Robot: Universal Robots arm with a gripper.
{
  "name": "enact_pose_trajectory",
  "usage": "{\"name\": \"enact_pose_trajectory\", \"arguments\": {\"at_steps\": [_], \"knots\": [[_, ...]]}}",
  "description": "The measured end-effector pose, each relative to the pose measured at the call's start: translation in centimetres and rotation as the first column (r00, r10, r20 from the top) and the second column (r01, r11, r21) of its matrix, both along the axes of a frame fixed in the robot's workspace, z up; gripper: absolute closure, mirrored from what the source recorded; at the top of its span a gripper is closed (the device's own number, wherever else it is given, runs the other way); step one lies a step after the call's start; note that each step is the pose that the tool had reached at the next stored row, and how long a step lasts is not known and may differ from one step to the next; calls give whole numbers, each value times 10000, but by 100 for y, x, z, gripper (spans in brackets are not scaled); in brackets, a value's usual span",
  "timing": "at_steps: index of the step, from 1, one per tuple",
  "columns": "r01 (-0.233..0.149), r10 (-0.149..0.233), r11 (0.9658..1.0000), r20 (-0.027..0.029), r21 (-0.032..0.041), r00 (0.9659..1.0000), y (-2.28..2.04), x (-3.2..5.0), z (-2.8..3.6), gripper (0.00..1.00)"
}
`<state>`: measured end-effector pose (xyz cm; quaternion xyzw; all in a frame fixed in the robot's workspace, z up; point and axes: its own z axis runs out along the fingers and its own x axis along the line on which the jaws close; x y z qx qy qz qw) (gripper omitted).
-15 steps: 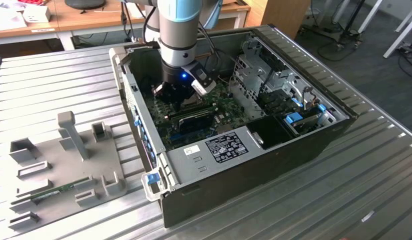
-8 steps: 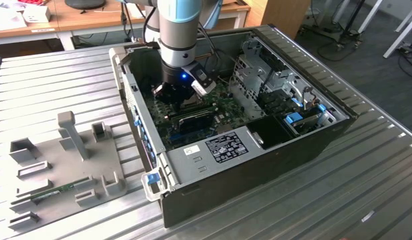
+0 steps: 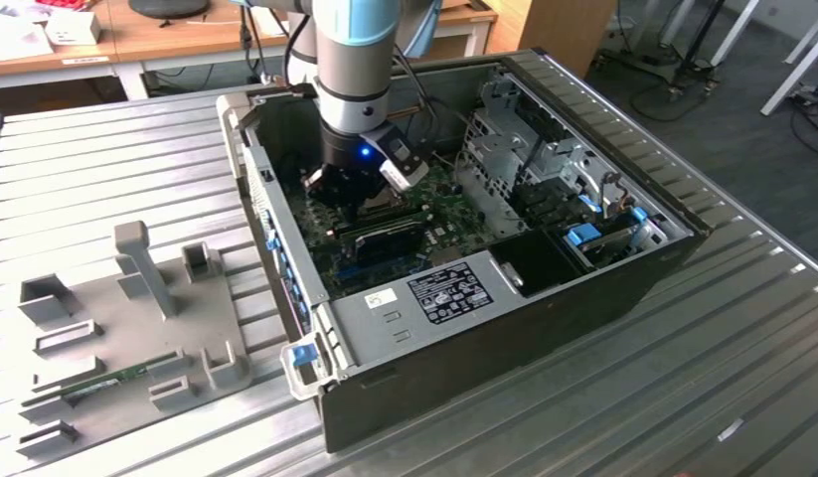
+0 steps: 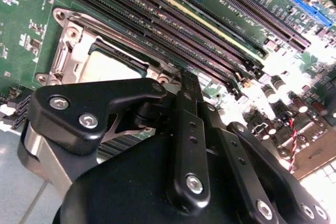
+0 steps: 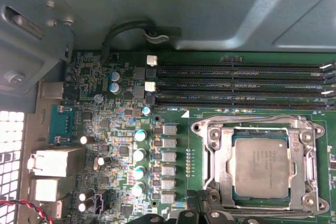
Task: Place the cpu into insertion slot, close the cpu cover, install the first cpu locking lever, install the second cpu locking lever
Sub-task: 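Install the second cpu locking lever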
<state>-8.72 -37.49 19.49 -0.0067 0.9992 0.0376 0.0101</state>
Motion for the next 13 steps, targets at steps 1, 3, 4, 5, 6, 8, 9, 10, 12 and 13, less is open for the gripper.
{"name": "enact_pose_trajectory", "arguments": {"at_steps": [1, 3, 4, 5, 6, 8, 9, 10, 12, 13], "knots": [[0, 0, 10000, 1, 0, 10000, 0, 0, -1, 90], [0, 0, 10000, 0, 0, 10000, 0, 0, -2, 90], [0, 0, 10000, 0, 0, 10000, 0, 0, -3, 90], [0, 0, 10000, 0, 0, 10000, 0, 0, -3, 90], [0, 0, 10000, 0, 0, 10000, 0, 0, -3, 90], [0, 0, 10000, 1, 1, 10000, 0, 0, -4, 90], [0, 0, 10000, 1, 1, 10000, 0, 0, -4, 90], [0, 0, 10000, 1, 1, 10000, 0, 0, -4, 90], [0, 0, 10000, 2, 3, 10000, 0, 0, -1, 90], [0, 0, 10000, 4, 5, 10000, 1, 1, 3, 90]]}}
